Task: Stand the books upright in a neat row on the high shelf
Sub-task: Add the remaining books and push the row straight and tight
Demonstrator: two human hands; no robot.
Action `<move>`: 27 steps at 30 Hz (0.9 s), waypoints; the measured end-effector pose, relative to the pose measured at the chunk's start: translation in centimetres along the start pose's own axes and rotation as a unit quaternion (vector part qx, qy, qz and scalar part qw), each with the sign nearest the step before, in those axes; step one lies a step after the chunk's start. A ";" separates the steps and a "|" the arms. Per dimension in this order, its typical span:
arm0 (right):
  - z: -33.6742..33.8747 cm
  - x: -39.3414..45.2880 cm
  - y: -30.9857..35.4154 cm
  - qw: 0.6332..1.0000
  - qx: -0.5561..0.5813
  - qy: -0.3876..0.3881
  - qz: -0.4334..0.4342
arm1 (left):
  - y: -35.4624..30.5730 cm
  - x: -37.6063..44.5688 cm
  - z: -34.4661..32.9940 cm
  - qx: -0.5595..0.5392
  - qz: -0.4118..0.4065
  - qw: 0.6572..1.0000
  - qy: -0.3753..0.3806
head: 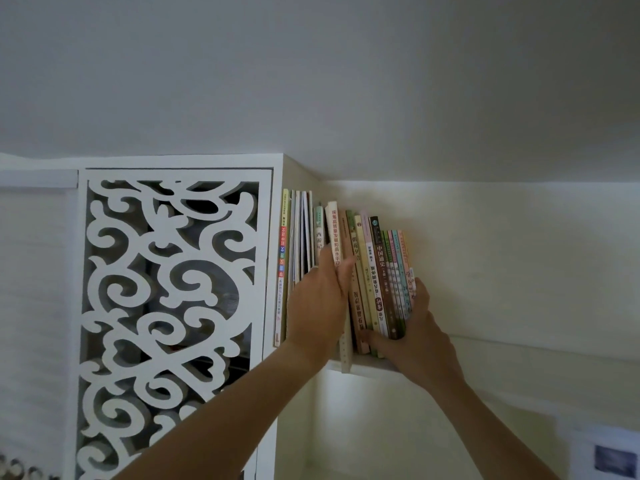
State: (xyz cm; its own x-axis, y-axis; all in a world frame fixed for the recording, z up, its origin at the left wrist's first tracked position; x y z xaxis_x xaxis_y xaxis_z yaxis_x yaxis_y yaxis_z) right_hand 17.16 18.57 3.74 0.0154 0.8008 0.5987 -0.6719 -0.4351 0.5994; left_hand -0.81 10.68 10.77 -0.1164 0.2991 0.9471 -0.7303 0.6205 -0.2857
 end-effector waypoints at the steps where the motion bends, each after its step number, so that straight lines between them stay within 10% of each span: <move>1: 0.0 -0.1 0.1 1.000 -0.001 0.001 -0.001 | 0.4 -0.1 -0.2 0.012 0.000 1.000 0.000; 11: 0.1 -0.6 0.3 1.000 0.023 0.014 -0.007 | 1.2 0.9 -1.0 0.266 -0.076 0.954 -0.116; 27: -0.1 -0.3 -0.1 0.999 0.032 0.013 -0.004 | 2.7 -1.5 -2.3 0.232 -0.152 0.954 -0.111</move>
State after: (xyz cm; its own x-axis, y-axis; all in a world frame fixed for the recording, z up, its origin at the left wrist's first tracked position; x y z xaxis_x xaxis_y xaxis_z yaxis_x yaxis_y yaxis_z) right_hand 17.15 18.44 3.43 0.0002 0.8147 0.5798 -0.6238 -0.4531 0.6369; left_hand -1.04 13.62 8.22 0.0467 -0.0369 0.9982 -0.9666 0.2503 0.0544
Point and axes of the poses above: each hand's wrist, its own x-axis towards the middle knuckle, its own z-axis out of the back of the hand, y = z × x, the point moved 8 cm from there along x, towards the middle knuckle, and after that the axes turned 4 degrees about -z, right-handed, at the moved point
